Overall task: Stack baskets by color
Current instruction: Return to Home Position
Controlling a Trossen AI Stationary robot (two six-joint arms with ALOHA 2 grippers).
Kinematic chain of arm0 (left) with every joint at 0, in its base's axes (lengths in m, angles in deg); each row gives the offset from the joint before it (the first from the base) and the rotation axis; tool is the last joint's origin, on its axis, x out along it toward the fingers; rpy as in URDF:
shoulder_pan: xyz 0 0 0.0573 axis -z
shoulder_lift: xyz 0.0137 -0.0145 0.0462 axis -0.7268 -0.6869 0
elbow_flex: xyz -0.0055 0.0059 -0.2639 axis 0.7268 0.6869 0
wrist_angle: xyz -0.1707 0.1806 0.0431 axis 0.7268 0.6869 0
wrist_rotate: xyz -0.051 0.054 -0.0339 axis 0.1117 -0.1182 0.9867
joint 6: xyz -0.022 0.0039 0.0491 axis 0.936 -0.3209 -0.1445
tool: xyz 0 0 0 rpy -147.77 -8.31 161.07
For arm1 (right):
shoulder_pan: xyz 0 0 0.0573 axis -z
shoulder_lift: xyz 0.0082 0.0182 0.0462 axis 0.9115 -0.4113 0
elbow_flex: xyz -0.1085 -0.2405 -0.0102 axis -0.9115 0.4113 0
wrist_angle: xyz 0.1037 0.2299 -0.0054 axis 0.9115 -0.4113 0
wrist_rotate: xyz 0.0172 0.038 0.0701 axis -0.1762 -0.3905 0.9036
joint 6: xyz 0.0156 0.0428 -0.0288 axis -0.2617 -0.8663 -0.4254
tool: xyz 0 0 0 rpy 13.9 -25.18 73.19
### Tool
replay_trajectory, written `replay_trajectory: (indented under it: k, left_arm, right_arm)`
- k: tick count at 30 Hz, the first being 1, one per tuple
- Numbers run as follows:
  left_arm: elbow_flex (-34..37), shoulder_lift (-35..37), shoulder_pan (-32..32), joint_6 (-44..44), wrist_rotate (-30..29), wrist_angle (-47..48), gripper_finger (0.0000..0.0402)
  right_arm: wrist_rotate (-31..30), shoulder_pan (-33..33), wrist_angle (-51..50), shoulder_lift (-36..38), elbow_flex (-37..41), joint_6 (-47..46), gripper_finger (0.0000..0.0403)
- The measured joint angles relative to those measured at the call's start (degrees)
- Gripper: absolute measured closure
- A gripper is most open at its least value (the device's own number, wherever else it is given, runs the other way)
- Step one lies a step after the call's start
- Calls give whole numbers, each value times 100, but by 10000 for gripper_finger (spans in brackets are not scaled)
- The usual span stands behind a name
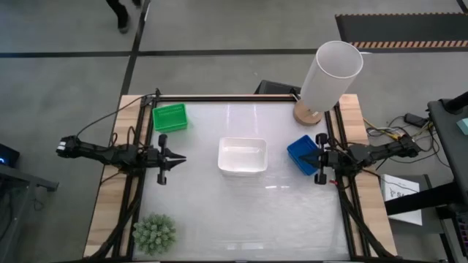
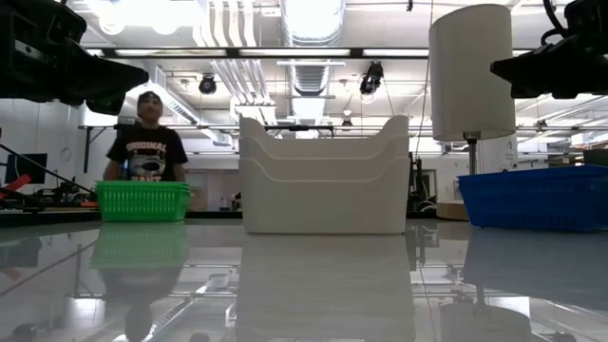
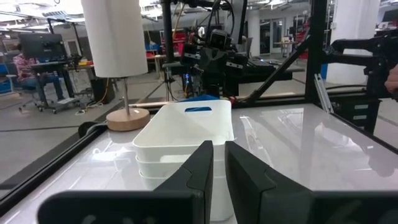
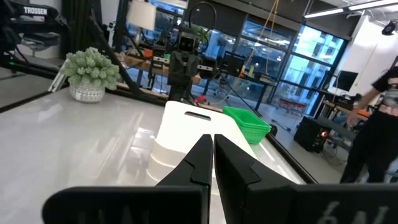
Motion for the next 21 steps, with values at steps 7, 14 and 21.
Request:
replay_trajectory:
  k: [7, 14, 21]
  left_arm:
    - [2, 0, 0, 2, 0, 0, 378]
    - [2, -37, 0, 5, -2, 0, 378]
    - [2, -60, -2, -3, -252, 27, 378]
  right_arm:
    - [-2, 23, -9, 5, 0, 103, 394]
    - [-4, 33, -17, 6, 0, 143, 394]
    - [-153, 60, -17, 3, 2, 152, 394]
